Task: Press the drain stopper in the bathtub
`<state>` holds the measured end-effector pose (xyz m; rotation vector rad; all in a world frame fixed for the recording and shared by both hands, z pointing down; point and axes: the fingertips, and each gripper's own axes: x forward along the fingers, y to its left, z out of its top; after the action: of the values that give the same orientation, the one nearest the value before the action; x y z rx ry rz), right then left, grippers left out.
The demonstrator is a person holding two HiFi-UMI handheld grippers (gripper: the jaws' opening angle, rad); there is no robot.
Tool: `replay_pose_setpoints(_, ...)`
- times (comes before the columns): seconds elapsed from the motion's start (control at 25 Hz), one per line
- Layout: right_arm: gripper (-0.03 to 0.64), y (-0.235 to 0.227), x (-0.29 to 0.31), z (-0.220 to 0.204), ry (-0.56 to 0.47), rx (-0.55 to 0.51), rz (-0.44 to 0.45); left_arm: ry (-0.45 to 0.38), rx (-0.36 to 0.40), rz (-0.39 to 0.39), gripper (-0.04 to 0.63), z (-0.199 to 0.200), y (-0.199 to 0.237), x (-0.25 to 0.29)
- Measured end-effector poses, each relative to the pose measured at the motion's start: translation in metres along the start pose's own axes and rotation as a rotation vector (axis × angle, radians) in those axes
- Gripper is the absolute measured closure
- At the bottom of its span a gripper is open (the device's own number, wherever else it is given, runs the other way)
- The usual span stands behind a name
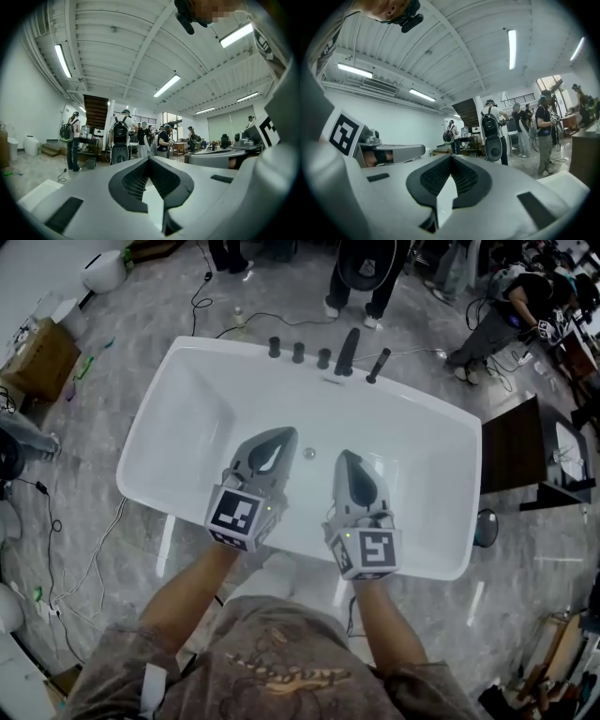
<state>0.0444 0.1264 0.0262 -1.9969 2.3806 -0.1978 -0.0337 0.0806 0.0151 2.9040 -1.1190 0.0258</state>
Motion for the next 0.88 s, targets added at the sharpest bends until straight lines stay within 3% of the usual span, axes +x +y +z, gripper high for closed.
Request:
replay_pose_setpoints(0.36,0.618,-0.030,0.063,0.008,-0.019,0.044,-0.034,0.004,-0.005,-0.056,0.594,0.006,0.024,0.064)
replay_pose_setpoints(0.88,0.618,-0.057,0.144,-0.051,0.037,0.038,0.010,0.042,-0.073,-0.015,0.594,-0.068,0.058,0.124)
